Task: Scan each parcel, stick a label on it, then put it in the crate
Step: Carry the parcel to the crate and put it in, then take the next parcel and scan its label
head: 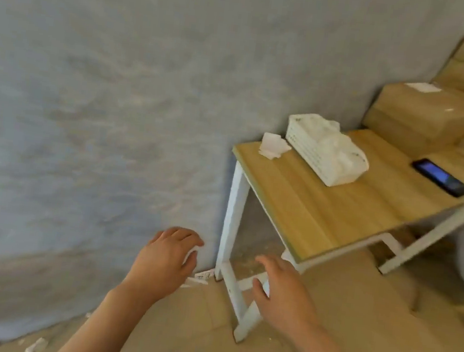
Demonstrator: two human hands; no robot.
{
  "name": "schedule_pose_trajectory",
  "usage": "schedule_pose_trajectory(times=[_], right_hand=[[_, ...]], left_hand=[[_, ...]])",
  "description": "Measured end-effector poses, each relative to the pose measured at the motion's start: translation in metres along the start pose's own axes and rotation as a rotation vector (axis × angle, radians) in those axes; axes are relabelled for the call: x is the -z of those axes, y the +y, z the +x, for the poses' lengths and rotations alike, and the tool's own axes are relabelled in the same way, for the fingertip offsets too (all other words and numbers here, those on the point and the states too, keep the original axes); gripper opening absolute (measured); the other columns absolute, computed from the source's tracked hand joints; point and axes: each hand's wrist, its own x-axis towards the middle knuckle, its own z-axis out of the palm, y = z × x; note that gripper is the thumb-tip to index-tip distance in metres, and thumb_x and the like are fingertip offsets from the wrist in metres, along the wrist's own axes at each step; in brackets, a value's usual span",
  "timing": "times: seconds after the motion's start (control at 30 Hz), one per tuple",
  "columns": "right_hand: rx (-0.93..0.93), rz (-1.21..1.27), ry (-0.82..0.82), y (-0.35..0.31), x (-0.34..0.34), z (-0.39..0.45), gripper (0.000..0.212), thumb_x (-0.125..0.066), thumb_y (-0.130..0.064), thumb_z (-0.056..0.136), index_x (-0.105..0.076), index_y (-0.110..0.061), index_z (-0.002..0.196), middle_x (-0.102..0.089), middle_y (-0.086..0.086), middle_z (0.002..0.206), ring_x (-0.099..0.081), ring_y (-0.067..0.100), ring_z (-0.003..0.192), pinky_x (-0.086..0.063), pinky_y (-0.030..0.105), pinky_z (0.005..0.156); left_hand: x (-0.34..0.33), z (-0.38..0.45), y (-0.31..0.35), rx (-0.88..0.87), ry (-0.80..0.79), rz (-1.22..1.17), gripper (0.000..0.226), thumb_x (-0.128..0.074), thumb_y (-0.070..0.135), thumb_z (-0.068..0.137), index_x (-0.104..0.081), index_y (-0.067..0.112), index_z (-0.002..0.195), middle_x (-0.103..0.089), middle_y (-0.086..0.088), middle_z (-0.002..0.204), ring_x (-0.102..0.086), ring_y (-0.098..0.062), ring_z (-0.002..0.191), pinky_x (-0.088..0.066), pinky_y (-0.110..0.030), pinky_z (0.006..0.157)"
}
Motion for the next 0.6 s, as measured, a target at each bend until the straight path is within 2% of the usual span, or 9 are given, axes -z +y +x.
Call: schedule_pose_trajectory(times=[0.1,0.13,0.27,0.37,0.47,0.6], right_hand=[[-0.087,-0.049,0.087,0.061,0.036,-0.013,0.037,-0.044,-0.034,0.1,-0.045,-0.029,0.137,-0.052,-0.007,0.131,-0.05,0.011,0.114,-0.039,0.022,0.085],[-0.118,-0.055,0.108,0.08,0.045,-0.017,0.036,-0.043,-0.034,0.101,-0.045,-0.029,0.136,-0.051,-0.008,0.131,-0.049,0.011,0.114,-0.04,0.022,0.084],[-0.236,-0.043,0.195,0.158,0.073,-0.019,0.038,-0.041,-0.034,0.101,-0.047,-0.028,0.138,-0.054,-0.009,0.131,-0.048,0.011,0.118,-0.041,0.022,0.097],[-0.301,-0.042,0.244,0.213,0.1,-0.006,0.038,-0.044,-0.032,0.1,-0.049,-0.026,0.137,-0.055,-0.007,0.132,-0.05,0.013,0.12,-0.039,0.022,0.095],[-0.342,-0.046,0.282,0.265,0.133,0.017,0.038,-0.045,-0.031,0.1,-0.049,-0.027,0.137,-0.053,-0.008,0.134,-0.054,0.012,0.117,-0.041,0.023,0.093],[-0.361,-0.048,0.298,0.331,0.175,0.052,0.037,-0.046,-0.03,0.099,-0.049,-0.027,0.136,-0.051,-0.01,0.133,-0.052,0.012,0.117,-0.043,0.023,0.095]], left_hand=[[-0.022,0.046,0.057,-0.13,-0.002,-0.035,0.033,-0.042,0.033,0.088,-0.071,0.028,0.104,-0.069,0.012,0.106,-0.066,-0.015,0.1,-0.048,-0.03,0.085],[-0.029,0.063,0.076,-0.173,-0.003,-0.047,0.033,-0.042,0.032,0.089,-0.071,0.027,0.103,-0.07,0.011,0.105,-0.067,-0.015,0.099,-0.05,-0.031,0.084],[-0.058,0.132,0.145,-0.318,-0.006,-0.087,0.033,-0.042,0.032,0.089,-0.071,0.025,0.105,-0.07,0.009,0.106,-0.065,-0.015,0.099,-0.05,-0.032,0.084],[-0.082,0.185,0.191,-0.375,-0.05,-0.102,0.036,-0.04,0.036,0.091,-0.068,0.026,0.11,-0.068,0.009,0.112,-0.063,-0.017,0.103,-0.051,-0.035,0.085],[-0.105,0.238,0.229,-0.397,-0.097,-0.125,0.041,-0.034,0.042,0.093,-0.064,0.029,0.118,-0.062,0.013,0.121,-0.057,-0.012,0.11,-0.052,-0.033,0.088],[-0.132,0.306,0.281,-0.44,-0.103,-0.166,0.042,-0.035,0.042,0.093,-0.062,0.029,0.122,-0.062,0.013,0.123,-0.056,-0.009,0.114,-0.048,-0.032,0.096]])
